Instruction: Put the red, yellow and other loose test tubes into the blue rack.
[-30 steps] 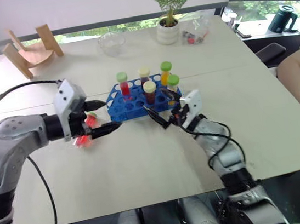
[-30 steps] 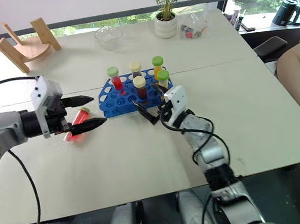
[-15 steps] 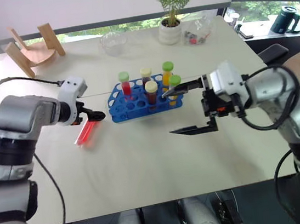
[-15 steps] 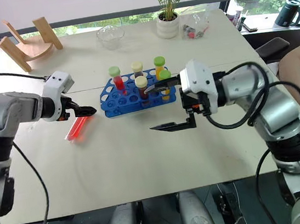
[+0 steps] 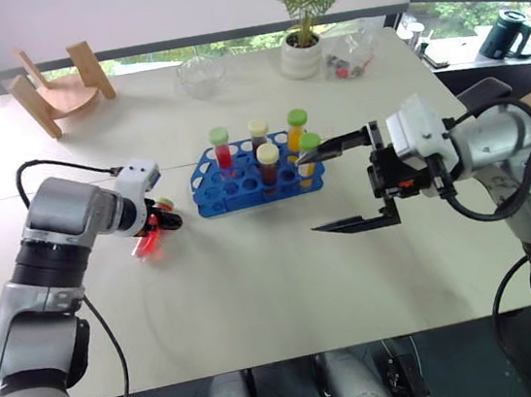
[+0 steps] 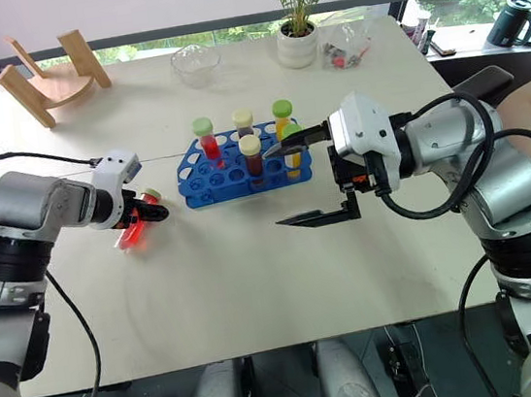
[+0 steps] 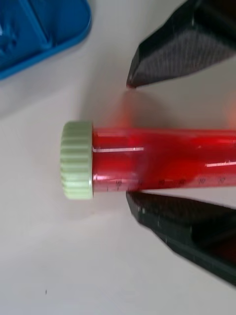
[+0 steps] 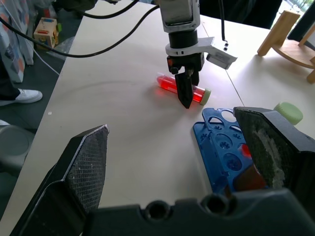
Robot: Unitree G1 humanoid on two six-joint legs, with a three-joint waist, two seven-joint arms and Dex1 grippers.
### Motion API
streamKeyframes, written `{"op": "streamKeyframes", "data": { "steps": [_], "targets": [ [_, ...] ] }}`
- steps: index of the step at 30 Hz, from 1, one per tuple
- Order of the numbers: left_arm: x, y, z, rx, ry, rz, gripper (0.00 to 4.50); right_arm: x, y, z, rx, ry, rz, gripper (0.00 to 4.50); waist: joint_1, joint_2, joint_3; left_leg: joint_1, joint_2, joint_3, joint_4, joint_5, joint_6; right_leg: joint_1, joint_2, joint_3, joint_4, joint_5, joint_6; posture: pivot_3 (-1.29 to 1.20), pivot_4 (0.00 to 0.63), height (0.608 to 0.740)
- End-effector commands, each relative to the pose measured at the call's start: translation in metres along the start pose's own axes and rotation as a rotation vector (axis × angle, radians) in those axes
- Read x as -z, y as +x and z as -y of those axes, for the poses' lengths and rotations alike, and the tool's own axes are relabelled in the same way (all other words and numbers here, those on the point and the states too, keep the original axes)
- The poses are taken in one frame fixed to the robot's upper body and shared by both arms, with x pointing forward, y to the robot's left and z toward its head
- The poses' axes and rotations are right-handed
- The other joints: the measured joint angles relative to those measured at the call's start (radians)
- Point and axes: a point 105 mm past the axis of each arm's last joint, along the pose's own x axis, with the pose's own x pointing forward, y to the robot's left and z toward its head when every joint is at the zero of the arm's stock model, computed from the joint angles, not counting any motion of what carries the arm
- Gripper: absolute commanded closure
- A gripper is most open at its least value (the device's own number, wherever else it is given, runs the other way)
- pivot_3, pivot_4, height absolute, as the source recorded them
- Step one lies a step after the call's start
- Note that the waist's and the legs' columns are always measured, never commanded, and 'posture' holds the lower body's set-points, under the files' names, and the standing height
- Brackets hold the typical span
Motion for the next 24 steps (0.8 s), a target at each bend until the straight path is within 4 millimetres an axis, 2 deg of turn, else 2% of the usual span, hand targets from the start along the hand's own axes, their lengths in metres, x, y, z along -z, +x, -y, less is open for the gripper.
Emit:
{"op": "streamKeyframes", "data": {
  "steps": [1, 2, 3, 4, 6, 7, 8, 9, 11, 14, 16, 18, 20, 24],
  "targets": [
    [0.004, -0.002, -0.012, -0.036, -0.024, 0.010, 2.82, -0.011, -0.005, 0.003, 0.036, -0.044, 0.016, 0.00, 0.001, 0.000, 0.000, 0.000, 0.000, 0.000, 0.000, 0.000, 0.000, 0.000, 0.000, 0.000, 0.000, 0.000, 0.000, 0.00, 0.150, 0.740],
    [0.004, -0.002, -0.013, -0.042, -0.027, 0.016, 3.44, -0.011, -0.005, 0.003, 0.037, -0.043, 0.016, 0.00, 0.001, 0.000, 0.000, 0.000, 0.000, 0.000, 0.000, 0.000, 0.000, 0.000, 0.000, 0.000, 0.000, 0.000, 0.000, 0.00, 0.150, 0.740],
    [0.003, -0.003, -0.016, -0.049, -0.027, 0.028, 3.69, -0.011, -0.005, 0.003, 0.041, -0.040, 0.016, 0.00, 0.001, 0.000, 0.000, 0.000, 0.000, 0.000, 0.000, 0.000, 0.000, 0.000, 0.000, 0.000, 0.000, 0.000, 0.000, 0.00, 0.150, 0.740],
    [0.000, -0.005, -0.019, -0.051, -0.025, 0.049, 3.69, -0.010, -0.005, 0.003, 0.045, -0.037, 0.015, 0.00, 0.001, 0.000, 0.000, 0.000, 0.000, 0.000, 0.000, 0.000, 0.000, 0.000, 0.000, 0.000, 0.000, 0.000, 0.000, 0.00, 0.150, 0.740],
    [-0.024, -0.017, -0.020, -0.021, -0.023, 0.190, 3.69, -0.008, -0.008, 0.002, 0.061, -0.013, 0.015, 0.00, 0.002, 0.000, 0.000, 0.000, 0.000, 0.000, 0.000, 0.000, 0.000, 0.000, 0.000, 0.000, 0.000, 0.000, 0.000, 0.00, 0.150, 0.740],
    [-0.038, -0.027, -0.019, 0.009, -0.023, 0.281, 3.69, -0.006, -0.009, 0.001, 0.070, 0.006, 0.014, 0.00, 0.002, 0.000, 0.000, 0.000, 0.000, 0.000, 0.000, 0.000, 0.000, 0.000, 0.000, 0.000, 0.000, 0.000, 0.000, 0.00, 0.150, 0.740],
    [-0.060, -0.046, -0.012, 0.101, -0.055, 0.427, 3.69, -0.002, -0.009, 0.001, 0.087, 0.024, 0.012, 0.00, 0.004, -0.001, 0.001, 0.000, 0.000, 0.000, 0.000, 0.000, 0.000, 0.000, 0.000, -0.001, 0.000, 0.000, 0.000, 0.00, 0.150, 0.740],
    [-0.072, -0.060, -0.008, 0.165, -0.074, 0.525, 3.69, 0.000, -0.010, 0.000, 0.099, 0.036, 0.010, 0.00, 0.006, -0.002, 0.001, 0.000, 0.000, -0.001, 0.000, 0.000, 0.000, 0.000, 0.000, -0.001, 0.000, 0.000, 0.000, 0.00, 0.150, 0.740],
    [-0.087, -0.088, 0.008, 0.314, -0.043, 0.682, 3.69, 0.004, -0.009, -0.001, 0.128, 0.048, 0.011, 0.00, 0.007, -0.002, 0.001, -0.001, 0.000, 0.000, 0.001, 0.000, 0.000, 0.000, -0.001, -0.001, 0.000, 0.000, 0.000, 0.00, 0.150, 0.740],
    [-0.095, -0.116, 0.035, 0.464, 0.041, 0.872, 3.69, 0.006, -0.007, -0.001, 0.163, 0.070, 0.026, 0.00, 0.008, -0.002, 0.001, -0.001, 0.000, 0.001, 0.001, 0.000, 0.000, 0.000, -0.002, -0.001, -0.001, 0.000, 0.000, 0.00, 0.150, 0.740],
    [-0.095, -0.120, 0.050, 0.506, 0.090, 0.960, 3.69, 0.006, -0.005, -0.001, 0.175, 0.071, 0.028, 0.00, 0.008, -0.001, 0.001, -0.001, 0.000, 0.001, 0.001, 0.000, -0.001, 0.000, -0.002, -0.001, 0.000, 0.000, 0.000, 0.00, 0.150, 0.740],
    [-0.096, -0.116, 0.068, 0.522, 0.142, 1.062, 3.69, 0.005, -0.005, 0.000, 0.191, 0.070, 0.034, 0.00, 0.008, -0.001, 0.001, 0.001, 0.000, 0.001, 0.001, 0.000, -0.001, 0.002, -0.002, -0.001, 0.000, 0.000, 0.000, 0.00, 0.150, 0.740],
    [-0.094, -0.106, 0.083, 0.521, 0.189, 1.146, 3.69, 0.005, -0.004, 0.000, 0.201, 0.075, 0.035, 0.00, 0.009, -0.001, 0.001, 0.003, 0.000, 0.001, 0.001, 0.000, -0.001, 0.004, -0.002, -0.001, 0.000, 0.000, 0.000, 0.00, 0.150, 0.740],
    [-0.088, -0.086, 0.096, 0.528, 0.207, 1.234, 3.69, 0.006, -0.003, 0.000, 0.216, 0.083, 0.029, 0.00, 0.007, -0.002, 0.001, 0.003, 0.000, 0.000, 0.003, 0.000, -0.001, 0.006, -0.002, -0.001, 0.000, 0.000, 0.000, 0.00, 0.150, 0.740]
  ]
}}
